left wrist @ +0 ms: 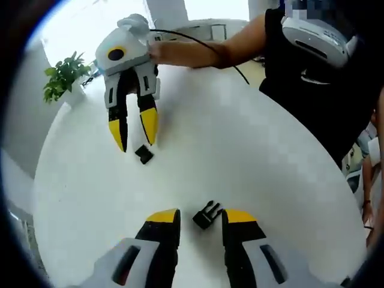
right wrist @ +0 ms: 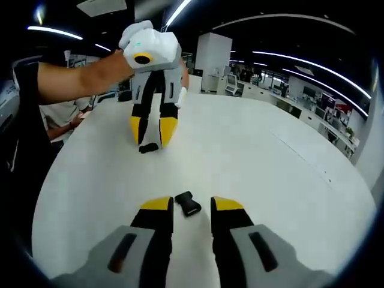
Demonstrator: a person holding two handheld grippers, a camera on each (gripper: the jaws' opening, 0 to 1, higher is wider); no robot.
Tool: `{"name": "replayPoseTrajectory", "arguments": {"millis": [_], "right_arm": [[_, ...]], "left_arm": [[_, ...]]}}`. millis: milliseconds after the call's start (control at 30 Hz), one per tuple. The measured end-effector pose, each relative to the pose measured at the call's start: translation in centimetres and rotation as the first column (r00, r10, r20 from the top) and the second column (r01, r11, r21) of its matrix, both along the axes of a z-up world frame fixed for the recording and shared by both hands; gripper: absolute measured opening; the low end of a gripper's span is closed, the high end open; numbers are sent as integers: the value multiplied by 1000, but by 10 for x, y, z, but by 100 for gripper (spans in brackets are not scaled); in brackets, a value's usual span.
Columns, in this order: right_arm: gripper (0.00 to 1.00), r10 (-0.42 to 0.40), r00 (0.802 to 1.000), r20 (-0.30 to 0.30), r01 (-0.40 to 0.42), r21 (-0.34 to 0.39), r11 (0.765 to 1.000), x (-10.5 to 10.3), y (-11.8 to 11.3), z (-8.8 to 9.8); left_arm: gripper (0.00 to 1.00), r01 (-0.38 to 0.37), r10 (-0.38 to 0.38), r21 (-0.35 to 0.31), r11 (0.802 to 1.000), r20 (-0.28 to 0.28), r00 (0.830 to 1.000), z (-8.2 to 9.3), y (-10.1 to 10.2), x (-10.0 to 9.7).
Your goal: Snap the two parts of the plastic buckle together until the buckle closes and remains connected.
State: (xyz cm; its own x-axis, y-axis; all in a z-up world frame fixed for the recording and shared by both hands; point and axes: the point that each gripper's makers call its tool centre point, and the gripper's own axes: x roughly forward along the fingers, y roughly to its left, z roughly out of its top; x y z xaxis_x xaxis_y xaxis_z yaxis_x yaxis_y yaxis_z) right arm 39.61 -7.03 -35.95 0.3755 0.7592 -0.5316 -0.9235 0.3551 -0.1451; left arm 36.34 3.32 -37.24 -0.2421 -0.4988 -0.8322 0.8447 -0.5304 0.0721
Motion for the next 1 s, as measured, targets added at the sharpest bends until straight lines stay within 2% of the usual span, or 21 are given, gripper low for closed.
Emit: {"name": "replayPoseTrajectory", "arguments": {"millis": [100, 333, 500, 567, 700, 767, 833, 900, 1000], "right_arm": [[24, 4, 1000, 3, -4, -2, 1000, -1, 1, 1], [23, 7, 1000, 8, -7, -3, 1000, -1, 2, 1], [23, 5, 1000, 6, -5, -5, 1000, 0, 2, 0], [23, 5, 1000, 4, -5, -10, 1000, 0, 1, -2], [23, 5, 1000, 2, -5, -14, 1000, 1, 1, -3], [23, 7, 1000, 4, -7, -16, 1000, 1, 1, -3], [23, 7, 1000, 8, -7, -15, 1000, 2, 1, -3], [23, 22, 1000, 21, -22, -14, 1000, 0, 1, -2], [23, 37, 999, 26, -36, -8, 999, -2, 1, 0]], "left_arm": [[22, -15, 14, -18, 1000, -30, 999, -3, 5, 0], [21, -57, 51, -68, 996, -87, 995, -7, 10, -2], [18, -80, 72, -81, 993, -103, 992, -6, 15, 2], [18, -133, 119, -86, 987, -153, 981, -5, 17, 1], [16, -153, 134, -106, 982, -170, 976, -8, 24, 1], [15, -178, 155, -131, 975, -168, 974, -7, 24, 5], [14, -227, 197, -167, 959, -177, 964, -6, 24, 8], [14, -263, 222, -207, 942, -201, 954, -6, 21, 4], [14, -282, 233, -242, 928, -212, 949, -6, 20, -3]]}}
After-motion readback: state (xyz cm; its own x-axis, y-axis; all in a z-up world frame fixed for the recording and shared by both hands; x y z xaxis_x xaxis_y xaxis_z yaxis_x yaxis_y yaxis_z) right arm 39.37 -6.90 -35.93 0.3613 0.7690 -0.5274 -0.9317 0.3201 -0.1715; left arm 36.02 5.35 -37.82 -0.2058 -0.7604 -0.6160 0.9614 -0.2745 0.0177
